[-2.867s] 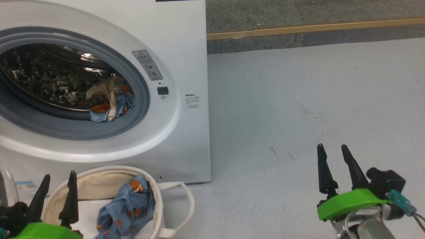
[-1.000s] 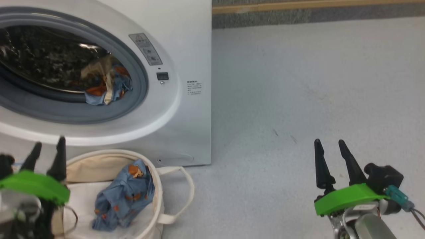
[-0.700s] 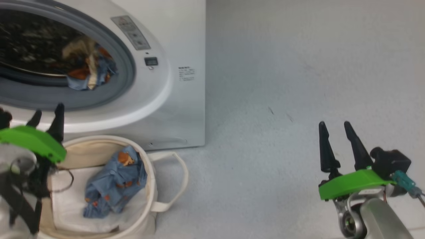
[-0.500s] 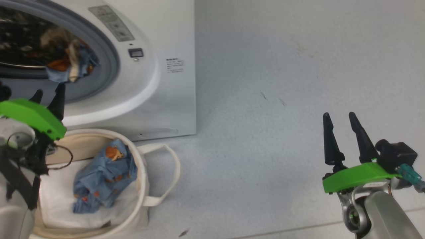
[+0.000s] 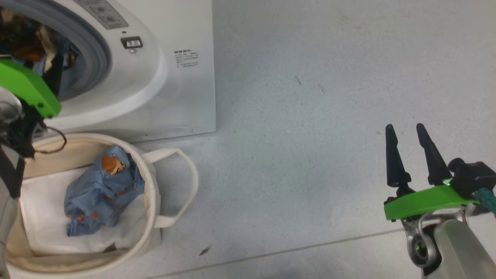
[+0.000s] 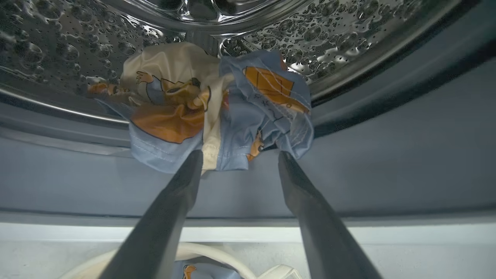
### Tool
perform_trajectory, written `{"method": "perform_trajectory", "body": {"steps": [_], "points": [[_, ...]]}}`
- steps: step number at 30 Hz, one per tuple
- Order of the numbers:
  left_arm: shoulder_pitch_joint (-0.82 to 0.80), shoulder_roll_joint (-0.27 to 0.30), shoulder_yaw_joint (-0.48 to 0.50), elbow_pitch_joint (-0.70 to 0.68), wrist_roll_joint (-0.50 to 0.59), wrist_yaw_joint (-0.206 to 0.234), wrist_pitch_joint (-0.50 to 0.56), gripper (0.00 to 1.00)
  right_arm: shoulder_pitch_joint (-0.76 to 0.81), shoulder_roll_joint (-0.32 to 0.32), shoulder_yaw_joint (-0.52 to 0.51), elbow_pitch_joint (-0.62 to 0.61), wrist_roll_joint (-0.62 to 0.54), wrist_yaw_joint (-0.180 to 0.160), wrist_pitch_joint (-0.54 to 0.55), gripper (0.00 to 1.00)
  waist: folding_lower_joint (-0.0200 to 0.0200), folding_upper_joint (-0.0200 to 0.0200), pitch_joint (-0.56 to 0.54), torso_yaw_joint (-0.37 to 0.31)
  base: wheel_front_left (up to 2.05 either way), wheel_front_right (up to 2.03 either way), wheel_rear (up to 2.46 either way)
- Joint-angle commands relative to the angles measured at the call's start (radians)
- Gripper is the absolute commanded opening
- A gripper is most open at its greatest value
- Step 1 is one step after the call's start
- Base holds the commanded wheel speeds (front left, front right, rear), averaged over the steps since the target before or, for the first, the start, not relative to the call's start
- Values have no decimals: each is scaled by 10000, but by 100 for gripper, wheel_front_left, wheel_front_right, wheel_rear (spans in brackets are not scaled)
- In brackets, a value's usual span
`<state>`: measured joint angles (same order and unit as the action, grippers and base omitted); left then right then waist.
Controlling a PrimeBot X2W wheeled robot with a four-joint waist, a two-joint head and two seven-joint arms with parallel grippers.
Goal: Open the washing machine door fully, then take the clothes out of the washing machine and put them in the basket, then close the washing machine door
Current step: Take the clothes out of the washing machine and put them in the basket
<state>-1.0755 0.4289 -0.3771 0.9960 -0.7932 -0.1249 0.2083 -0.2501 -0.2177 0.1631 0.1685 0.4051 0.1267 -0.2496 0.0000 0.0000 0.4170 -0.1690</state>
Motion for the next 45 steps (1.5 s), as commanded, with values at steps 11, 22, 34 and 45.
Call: {"method": "perform_trajectory", "body": {"steps": [11,22,34,45], "points": [[-1449,618,-407,690,-621,-57,-187,100,-148,-221,-170,-659,-146,40,-122,100,0,0,953,103,0,0,0],[-1933,682,-1076,1227,-1058,-57,-611,100,-215,-174,-319,-859,-169,40,-122,100,0,0,1589,107,0,0,0],[-2061,693,-1830,1390,-1301,-57,-1507,0,-242,-163,-389,-957,-198,40,-122,100,0,0,1835,169,0,0,0],[-1343,801,-2115,1492,-1539,-57,-3955,0,-217,-89,-111,-640,-140,40,-122,100,0,0,855,169,0,0,0]]}}
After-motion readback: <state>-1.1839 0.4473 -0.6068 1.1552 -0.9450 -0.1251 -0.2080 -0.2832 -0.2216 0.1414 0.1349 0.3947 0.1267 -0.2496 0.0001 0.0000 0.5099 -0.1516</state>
